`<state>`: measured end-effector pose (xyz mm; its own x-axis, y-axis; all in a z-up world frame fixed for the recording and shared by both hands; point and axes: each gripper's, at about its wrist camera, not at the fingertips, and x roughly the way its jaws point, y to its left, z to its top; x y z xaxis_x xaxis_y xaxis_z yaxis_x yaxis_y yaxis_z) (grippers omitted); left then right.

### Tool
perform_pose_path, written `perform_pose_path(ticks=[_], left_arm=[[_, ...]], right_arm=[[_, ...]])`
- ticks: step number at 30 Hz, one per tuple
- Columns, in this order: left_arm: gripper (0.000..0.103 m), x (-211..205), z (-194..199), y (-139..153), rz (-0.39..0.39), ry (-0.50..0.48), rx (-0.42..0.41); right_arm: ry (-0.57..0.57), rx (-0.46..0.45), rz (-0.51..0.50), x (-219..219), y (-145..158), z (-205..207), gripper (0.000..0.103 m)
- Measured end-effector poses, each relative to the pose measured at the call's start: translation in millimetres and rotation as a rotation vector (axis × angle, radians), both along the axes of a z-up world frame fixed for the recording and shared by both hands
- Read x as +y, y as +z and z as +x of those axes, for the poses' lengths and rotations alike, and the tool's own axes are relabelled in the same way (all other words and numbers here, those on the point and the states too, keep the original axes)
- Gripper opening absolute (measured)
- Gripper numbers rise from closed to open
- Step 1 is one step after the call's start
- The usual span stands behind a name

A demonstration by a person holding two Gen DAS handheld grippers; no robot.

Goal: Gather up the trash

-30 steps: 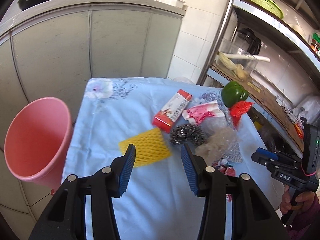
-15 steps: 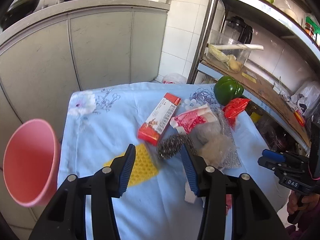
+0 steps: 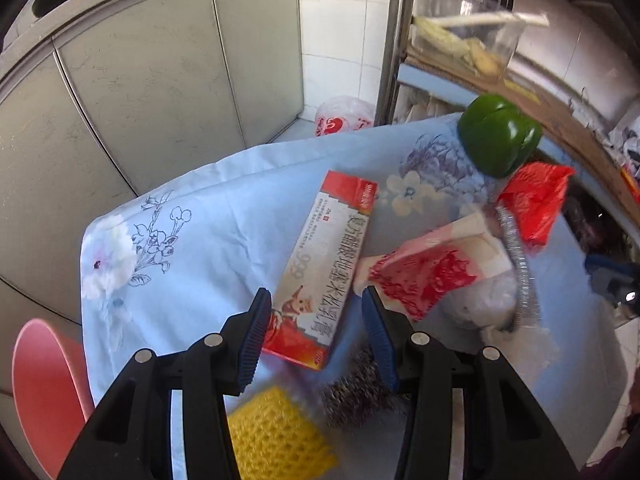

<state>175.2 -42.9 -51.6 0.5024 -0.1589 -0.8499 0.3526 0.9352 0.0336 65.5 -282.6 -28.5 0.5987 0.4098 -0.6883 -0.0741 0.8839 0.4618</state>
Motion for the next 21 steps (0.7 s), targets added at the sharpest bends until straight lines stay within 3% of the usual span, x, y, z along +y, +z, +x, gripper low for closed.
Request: perform_pose_path(ticks=[3, 7, 10, 21], left_arm=[[0.042, -2.1, 2.1, -7.3, 0.023, -0.002, -0.029], [0.02, 7.4, -2.4, -0.2, -0.012, -0.007, -0.068], [0.01, 15.5, -7.4, 7.6, 0.013, 0.011, -0.123], [0.008, 49.5, 0.9, 12.4, -0.029, 0.105, -0.092]], right_arm=[[0.033, 0.026, -0.001, 11.6, -8.3, 7.5, 0.035], [0.038, 0.056, -0.017, 19.9, -21.6, 14.6, 0.035], [0.03, 0.074, -0.008, 19.3, -28.8, 18.1, 0.035], [0.047, 0.067, -0.012, 28.6, -29.1, 22.7, 0.035]])
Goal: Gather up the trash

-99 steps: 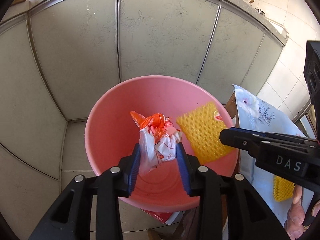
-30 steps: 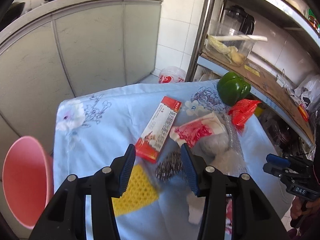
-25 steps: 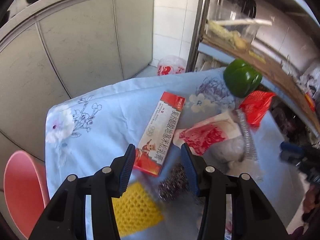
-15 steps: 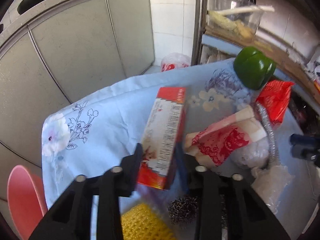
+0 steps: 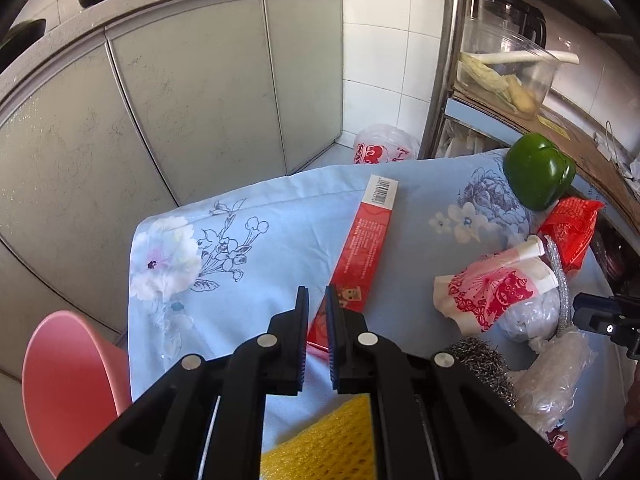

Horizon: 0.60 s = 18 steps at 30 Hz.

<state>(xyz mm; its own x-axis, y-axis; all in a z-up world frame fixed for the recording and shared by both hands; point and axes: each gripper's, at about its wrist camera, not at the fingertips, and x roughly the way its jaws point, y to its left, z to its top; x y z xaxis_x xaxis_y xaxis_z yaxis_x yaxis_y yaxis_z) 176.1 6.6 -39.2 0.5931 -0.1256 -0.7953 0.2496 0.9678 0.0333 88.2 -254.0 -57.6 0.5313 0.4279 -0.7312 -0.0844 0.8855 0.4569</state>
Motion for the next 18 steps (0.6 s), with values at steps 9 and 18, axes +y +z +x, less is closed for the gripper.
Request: perform_pose_path(ticks=[9, 18], left_arm=[[0.015, -2.5, -1.7, -0.7, -0.042, 0.002, 0.028], [0.02, -7.3, -6.7, -0.8, -0.035, -0.012, 0.046]], right_arm=[[-0.005, 0.005, 0.003, -4.5, -1.7, -9.4, 0.035], [-0.018, 0.009, 0.003, -10.8, -3.6, -23.1, 0.035]])
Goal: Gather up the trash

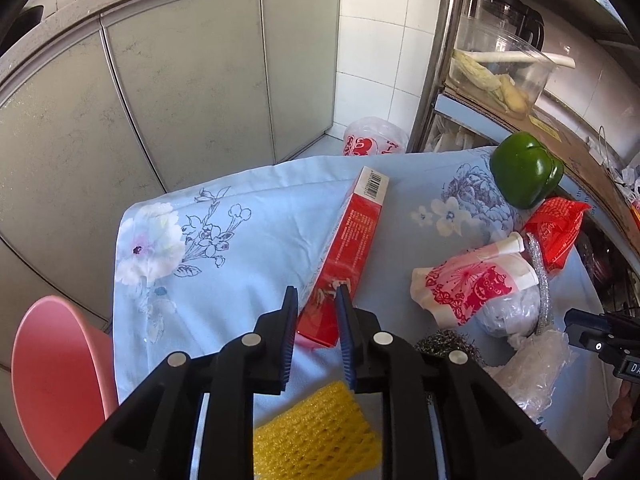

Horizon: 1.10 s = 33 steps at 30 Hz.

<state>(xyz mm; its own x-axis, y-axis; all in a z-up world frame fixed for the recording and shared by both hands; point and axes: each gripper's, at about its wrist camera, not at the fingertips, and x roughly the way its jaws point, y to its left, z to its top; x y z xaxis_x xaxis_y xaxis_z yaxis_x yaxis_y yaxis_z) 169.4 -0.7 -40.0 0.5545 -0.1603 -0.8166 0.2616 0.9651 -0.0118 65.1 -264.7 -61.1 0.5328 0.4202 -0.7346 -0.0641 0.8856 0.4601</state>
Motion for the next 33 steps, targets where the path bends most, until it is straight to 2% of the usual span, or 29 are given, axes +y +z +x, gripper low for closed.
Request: perform_pose_path(ticks=[6, 10, 15, 20, 22, 24, 33], left_arm=[[0.027, 1.7, -4.6, 5.4, -0.026, 0.005, -0.004], [0.027, 0.3, -7.7, 10.5, -0.02, 0.0, -0.011], [0.027, -8.3, -17.7, 25.2, -0.064, -0.049, -0.033], [0.027, -22.8, -30.5, 34.5, -0.126, -0.103, -0.019], [0.032, -32.4, -33.1, 34.4, -0.134, -0.13, -0.012], [0.036, -43.1, -34.6, 31.8, -0.115, -0.16, -0.007], [0.036, -82.5, -14.5, 20.3, 0.047, -0.362, -0.037]], right_arm=[[0.009, -0.009, 0.002, 3.8, 1.9, -0.9, 0.035], [0.007, -0.006, 0.0, 5.1, 1.9, 0.6, 0.035], [0.015, -0.007, -0.002, 8.0, 3.0, 0.3, 0.035], [0.025, -0.015, -0.009, 11.8, 5.9, -0.4, 0.035], [0.022, -0.019, -0.005, 10.8, 8.0, -0.5, 0.035], [0.018, -0.026, -0.001, 8.6, 10.6, -1.1, 0.035], [-0.022, -0.03, 0.004, -7.0, 14.5, -3.5, 0.035]])
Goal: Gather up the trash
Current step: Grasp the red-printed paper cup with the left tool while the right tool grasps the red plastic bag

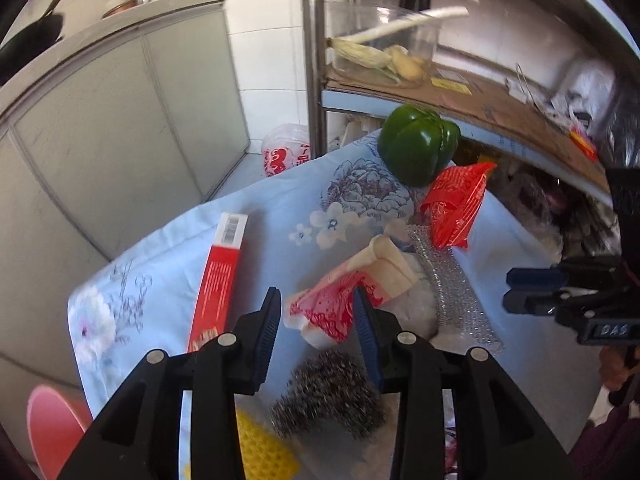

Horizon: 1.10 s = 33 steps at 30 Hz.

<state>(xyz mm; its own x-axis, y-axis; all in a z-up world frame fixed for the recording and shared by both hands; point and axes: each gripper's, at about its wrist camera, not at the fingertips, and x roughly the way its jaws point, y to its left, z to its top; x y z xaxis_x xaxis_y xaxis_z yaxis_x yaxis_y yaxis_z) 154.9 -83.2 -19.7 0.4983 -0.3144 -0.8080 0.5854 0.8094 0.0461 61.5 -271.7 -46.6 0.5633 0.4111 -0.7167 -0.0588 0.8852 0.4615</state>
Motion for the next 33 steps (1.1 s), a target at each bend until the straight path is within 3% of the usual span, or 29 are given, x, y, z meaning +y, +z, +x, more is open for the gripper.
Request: perform_pose_path(ticks=[5, 8, 9, 11, 20, 25, 29, 33], left_arm=[[0.036, -17.5, 10.2, -14.5, 0.057, -0.097, -0.01], [0.018, -22.9, 10.9, -21.8, 0.059, -0.121, -0.033], [0.013, -22.9, 10.7, -22.3, 0.053, -0.116, -0.04], [0.003, -20.2, 9.6, -21.9, 0.036, -0.099, -0.046], [0.003, 11.4, -9.6, 0.6, -0.1, 0.022, -0.064], [0.003, 28.1, -21.3, 6.2, -0.169, 0.077, -0.052], [0.003, 42.0, -28.0, 11.8, -0.22, 0.126, -0.052], [0.003, 49.7, -33.1, 21.1, -0.239, 0.144, -0.07]], right_arm=[[-0.028, 0.01, 0.044, -7.7, 2.5, 3.0, 0.035], [-0.042, 0.014, 0.072, -9.2, 5.7, 7.3, 0.036], [-0.045, 0.012, 0.082, -9.6, 7.7, 9.6, 0.043], [-0.058, 0.001, 0.095, -9.6, 11.7, 12.6, 0.047], [-0.164, 0.03, 0.174, -13.5, 16.6, 43.1, 0.048], [-0.25, 0.065, 0.219, -31.8, 11.2, 34.5, 0.048], [-0.297, 0.099, 0.31, -49.7, 11.8, 28.4, 0.048], [-0.358, 0.138, 0.375, -62.0, 11.7, 40.7, 0.055]])
